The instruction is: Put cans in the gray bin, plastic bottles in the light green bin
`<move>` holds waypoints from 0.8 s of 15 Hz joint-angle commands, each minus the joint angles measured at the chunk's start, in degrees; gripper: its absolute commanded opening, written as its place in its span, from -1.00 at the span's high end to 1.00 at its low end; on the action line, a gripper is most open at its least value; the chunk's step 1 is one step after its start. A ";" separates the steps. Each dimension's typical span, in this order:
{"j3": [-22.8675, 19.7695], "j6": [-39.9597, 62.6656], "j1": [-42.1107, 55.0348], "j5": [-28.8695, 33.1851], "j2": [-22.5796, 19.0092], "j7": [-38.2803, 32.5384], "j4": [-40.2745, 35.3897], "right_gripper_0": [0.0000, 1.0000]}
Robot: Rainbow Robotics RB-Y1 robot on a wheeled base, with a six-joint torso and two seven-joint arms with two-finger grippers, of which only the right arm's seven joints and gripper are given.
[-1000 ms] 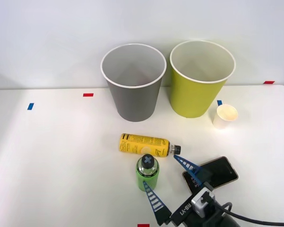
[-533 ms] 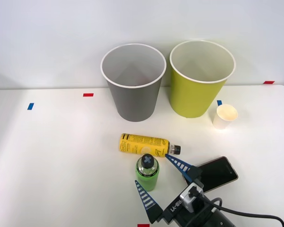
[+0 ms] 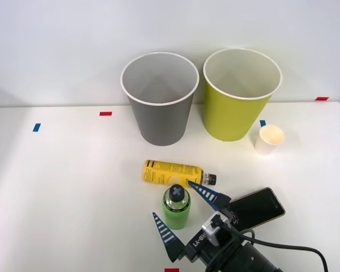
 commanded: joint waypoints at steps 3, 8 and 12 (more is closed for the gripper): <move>-0.78 1.61 -0.10 -0.04 -0.08 0.74 0.02 -1.00; -0.78 1.69 0.34 -0.04 0.18 0.92 0.02 -1.00; -1.05 1.78 0.25 -0.04 0.71 1.18 0.02 0.89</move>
